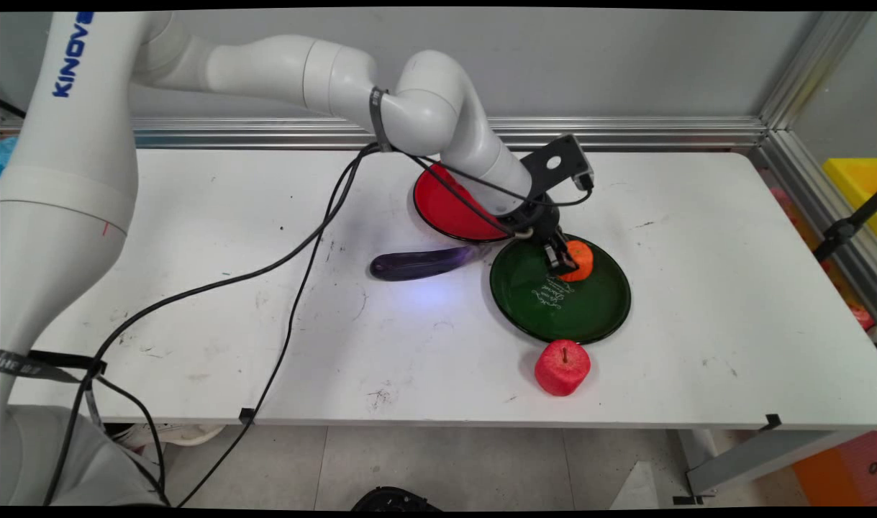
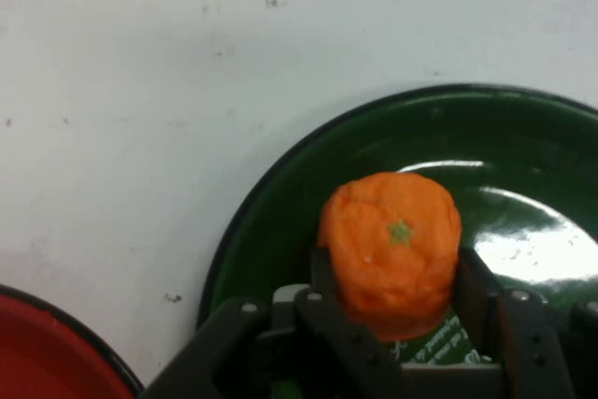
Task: Place the picked object on the table
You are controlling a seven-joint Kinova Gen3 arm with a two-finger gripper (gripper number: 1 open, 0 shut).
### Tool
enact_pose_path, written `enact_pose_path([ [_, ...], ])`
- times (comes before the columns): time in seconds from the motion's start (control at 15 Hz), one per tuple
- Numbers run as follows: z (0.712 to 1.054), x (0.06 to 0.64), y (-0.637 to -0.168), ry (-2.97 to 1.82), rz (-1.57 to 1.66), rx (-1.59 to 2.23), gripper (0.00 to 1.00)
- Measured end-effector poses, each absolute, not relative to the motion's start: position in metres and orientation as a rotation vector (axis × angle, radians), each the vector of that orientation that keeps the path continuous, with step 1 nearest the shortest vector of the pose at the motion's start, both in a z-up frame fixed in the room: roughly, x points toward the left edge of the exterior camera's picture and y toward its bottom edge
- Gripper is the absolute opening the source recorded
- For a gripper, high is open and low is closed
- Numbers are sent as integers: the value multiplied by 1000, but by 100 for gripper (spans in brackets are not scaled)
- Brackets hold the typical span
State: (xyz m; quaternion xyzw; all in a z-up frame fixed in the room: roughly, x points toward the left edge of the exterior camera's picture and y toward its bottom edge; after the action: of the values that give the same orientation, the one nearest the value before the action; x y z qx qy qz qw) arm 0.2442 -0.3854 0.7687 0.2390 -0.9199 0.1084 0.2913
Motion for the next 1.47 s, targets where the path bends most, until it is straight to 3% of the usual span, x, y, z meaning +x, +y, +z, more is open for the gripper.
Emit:
enact_pose_path([
  [0.67,821,258,-369,-2473,232,637,0],
  [1.47,878,331,-301,-2563,154,637,0],
])
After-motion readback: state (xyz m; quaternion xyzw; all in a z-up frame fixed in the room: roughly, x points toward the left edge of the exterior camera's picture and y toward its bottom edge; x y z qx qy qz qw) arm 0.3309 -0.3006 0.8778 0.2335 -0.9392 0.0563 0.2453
